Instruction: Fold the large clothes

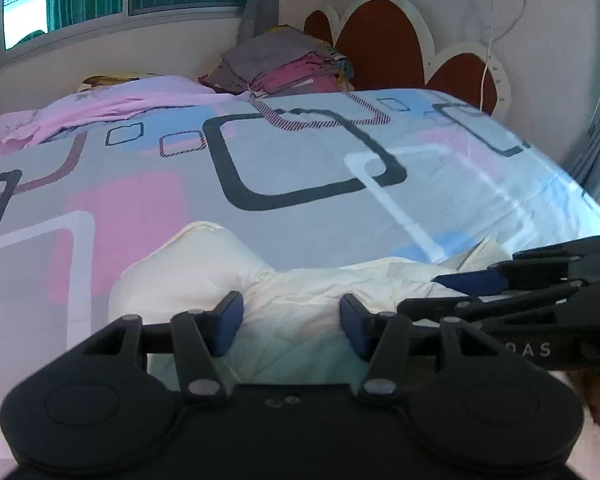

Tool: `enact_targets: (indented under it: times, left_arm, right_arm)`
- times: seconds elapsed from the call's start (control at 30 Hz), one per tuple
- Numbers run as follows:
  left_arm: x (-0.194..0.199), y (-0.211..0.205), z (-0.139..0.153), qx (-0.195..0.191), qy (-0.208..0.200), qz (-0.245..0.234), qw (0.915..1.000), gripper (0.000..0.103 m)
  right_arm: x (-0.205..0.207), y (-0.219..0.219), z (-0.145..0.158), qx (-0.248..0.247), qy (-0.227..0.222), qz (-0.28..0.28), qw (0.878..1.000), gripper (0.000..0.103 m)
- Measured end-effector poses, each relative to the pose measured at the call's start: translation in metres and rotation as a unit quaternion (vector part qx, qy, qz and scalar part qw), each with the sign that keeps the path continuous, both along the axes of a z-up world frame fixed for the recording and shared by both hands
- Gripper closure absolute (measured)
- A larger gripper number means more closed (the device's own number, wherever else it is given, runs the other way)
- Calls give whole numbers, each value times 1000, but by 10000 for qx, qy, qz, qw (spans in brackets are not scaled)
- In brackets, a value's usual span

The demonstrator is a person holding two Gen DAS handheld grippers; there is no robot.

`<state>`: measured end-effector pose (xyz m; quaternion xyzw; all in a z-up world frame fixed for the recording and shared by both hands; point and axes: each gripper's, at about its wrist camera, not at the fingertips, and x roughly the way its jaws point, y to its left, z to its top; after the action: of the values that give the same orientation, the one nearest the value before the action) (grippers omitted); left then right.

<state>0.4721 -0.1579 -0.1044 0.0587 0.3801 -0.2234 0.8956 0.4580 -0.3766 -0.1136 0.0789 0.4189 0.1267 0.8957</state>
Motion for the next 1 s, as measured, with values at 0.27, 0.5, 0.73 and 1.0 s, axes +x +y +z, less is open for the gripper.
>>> enact_targets:
  times: [0.27,0.5,0.73,1.0]
  left_arm:
    - [1,-13,-4,442,-67,-100,9989,50]
    - [-77,8,49,37,-485,-493,9976,35]
    - [-92,4,1,159,-174,-377,9990,35]
    - [-100,24,22,-10,-134,-285,9995,20]
  right_arm:
    - [4,-1,-6,102,188,-14,9998,66]
    - [-53,-24,49,262,-298,87,9992,66]
    - [-66,-3,5,-245,-48,312,9992,66]
    - [-82,-44,26,492,-199,-243,9983,57]
